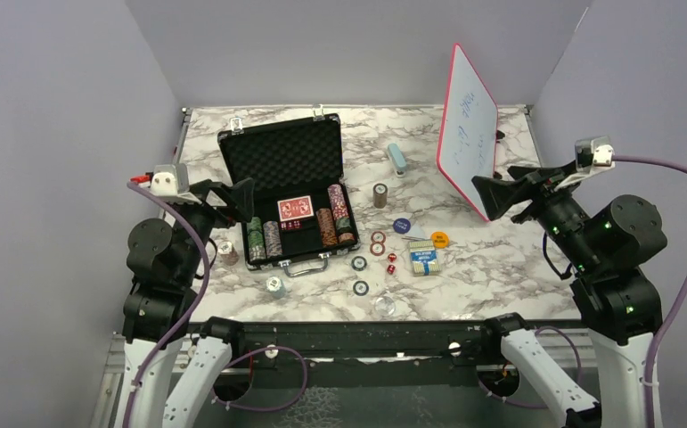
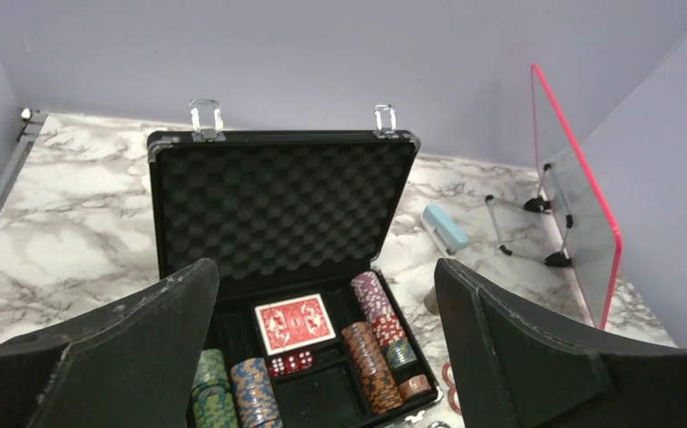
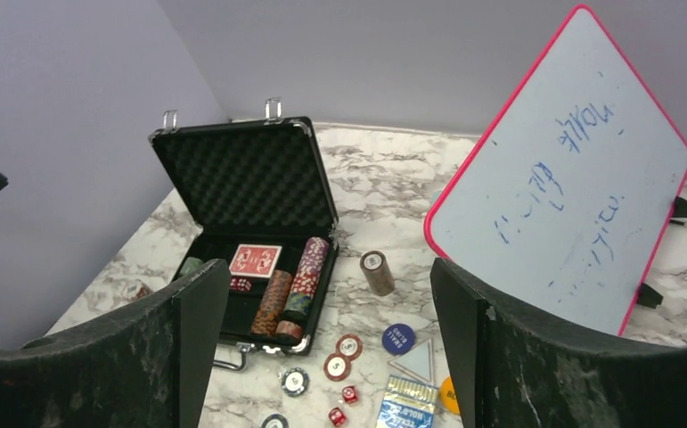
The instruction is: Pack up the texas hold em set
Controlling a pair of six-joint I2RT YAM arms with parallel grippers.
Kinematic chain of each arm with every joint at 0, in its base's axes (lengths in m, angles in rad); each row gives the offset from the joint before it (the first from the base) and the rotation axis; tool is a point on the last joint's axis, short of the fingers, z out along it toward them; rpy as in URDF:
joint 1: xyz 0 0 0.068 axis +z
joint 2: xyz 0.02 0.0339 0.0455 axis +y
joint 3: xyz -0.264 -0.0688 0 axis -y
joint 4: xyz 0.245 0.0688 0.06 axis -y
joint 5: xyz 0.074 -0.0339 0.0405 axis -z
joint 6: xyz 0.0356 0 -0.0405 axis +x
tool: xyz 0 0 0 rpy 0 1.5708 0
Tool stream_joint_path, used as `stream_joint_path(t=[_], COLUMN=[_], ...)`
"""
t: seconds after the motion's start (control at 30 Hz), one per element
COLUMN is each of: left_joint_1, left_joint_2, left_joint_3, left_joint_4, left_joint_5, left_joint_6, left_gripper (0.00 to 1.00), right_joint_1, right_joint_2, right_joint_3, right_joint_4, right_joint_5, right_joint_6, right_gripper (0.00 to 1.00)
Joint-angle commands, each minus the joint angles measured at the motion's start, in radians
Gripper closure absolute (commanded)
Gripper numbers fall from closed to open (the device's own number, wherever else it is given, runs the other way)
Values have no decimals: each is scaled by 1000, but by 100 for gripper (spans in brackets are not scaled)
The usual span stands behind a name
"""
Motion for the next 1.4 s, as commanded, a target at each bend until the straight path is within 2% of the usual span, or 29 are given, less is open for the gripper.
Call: stream_joint_path(t=[0.0, 0.13, 0.27, 0.4, 0.63, 0.73, 0.87, 1.1, 1.2, 1.27, 1.37], left_joint_1=[12, 15, 16, 18, 19, 19, 20, 21, 21, 19, 20], left_joint_2=[-49, -83, -93, -69, 21, 54, 60, 77, 98, 112, 127], left_joint_3=[-44, -109, -175, -233, -295, -311, -328, -341, -309, -286, -263], left_joint_4=[129, 195, 226, 233, 246, 251, 257, 319, 295, 265, 227], left_joint_5=[60, 117, 150, 198, 293, 293, 252, 212, 199, 194, 184], left_joint_6=[-42, -82, -135, -168, -243, -263, -273, -285, -271, -253, -231], left_gripper=[4, 2, 1, 1, 1, 1, 1, 1, 1, 1, 1], right_joint_1=[-24, -33, -37, -38, -39, -33, 65, 526, 623, 647, 654], right_joint_2=[-17, -16, 34, 34, 87, 134, 194, 388, 512, 593, 728], right_joint_3=[8, -27, -79, -190, -323, -354, -353, -282, -243, -212, -162], right_joint_4=[-65, -100, -151, -97, -46, -9, 29, 36, 61, 89, 145], right_joint_5=[-141, -247, -386, -438, -338, -293, -146, 381, 531, 588, 653], right_joint_6=[26, 7, 2, 43, 87, 108, 137, 210, 239, 245, 248], right_gripper=[12, 10, 13, 14, 20, 23, 26, 27, 26, 21, 5])
